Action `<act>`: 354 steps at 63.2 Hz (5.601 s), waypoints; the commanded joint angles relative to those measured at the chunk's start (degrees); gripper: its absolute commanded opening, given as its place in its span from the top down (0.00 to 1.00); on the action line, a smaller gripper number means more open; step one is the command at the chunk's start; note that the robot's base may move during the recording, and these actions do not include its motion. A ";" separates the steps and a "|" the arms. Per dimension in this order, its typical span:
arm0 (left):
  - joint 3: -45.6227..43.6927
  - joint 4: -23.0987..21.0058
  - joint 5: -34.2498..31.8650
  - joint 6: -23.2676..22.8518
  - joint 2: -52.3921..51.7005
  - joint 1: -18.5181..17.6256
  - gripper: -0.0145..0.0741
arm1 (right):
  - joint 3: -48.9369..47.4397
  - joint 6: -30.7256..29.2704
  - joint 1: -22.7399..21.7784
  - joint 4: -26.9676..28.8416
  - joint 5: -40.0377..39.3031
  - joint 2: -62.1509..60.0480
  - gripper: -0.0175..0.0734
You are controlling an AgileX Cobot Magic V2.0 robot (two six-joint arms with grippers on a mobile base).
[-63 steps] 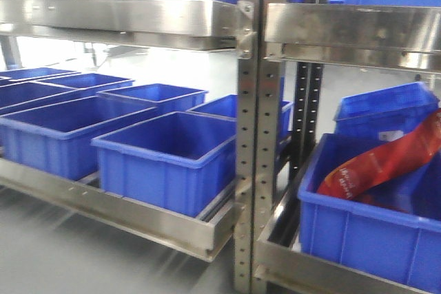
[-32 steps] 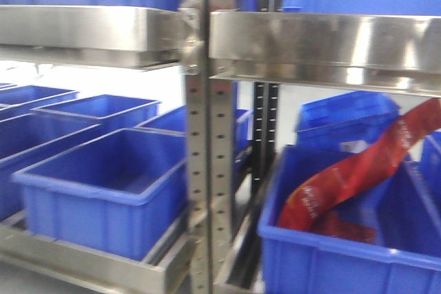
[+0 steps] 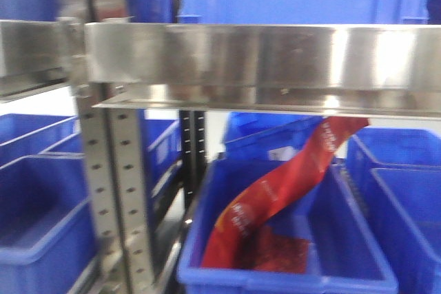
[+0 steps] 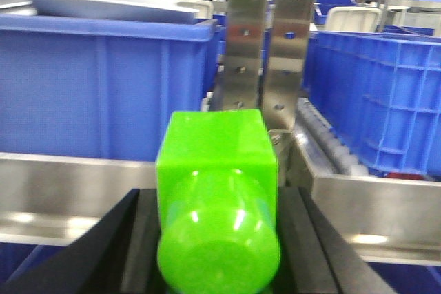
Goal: Grab block from conveyor and place in blue bin
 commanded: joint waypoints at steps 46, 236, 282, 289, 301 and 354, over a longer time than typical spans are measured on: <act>-0.09 -0.04 -0.67 -0.24 -0.19 0.31 0.96 | -0.42 -0.22 -0.06 -0.42 -0.94 -0.35 0.99; -43.66 -6.08 -2.45 3.35 54.41 -30.69 0.48 | -36.77 -0.22 27.23 2.42 -6.87 52.08 0.38; -29.13 -0.69 -4.11 2.68 33.41 -28.87 0.96 | -23.80 -0.22 15.86 -0.74 -4.40 27.71 0.99; -21.74 -1.07 -4.11 2.68 27.62 -26.91 0.96 | -16.55 -0.22 12.09 -0.74 -4.40 20.84 0.99; -10.91 -1.07 -4.11 2.68 18.53 -24.11 0.96 | -5.09 -0.22 10.28 -0.74 -4.40 10.58 0.99; -7.38 -1.07 -5.36 2.68 12.42 -23.68 0.96 | -0.21 -0.22 10.11 -1.25 -4.43 3.01 0.99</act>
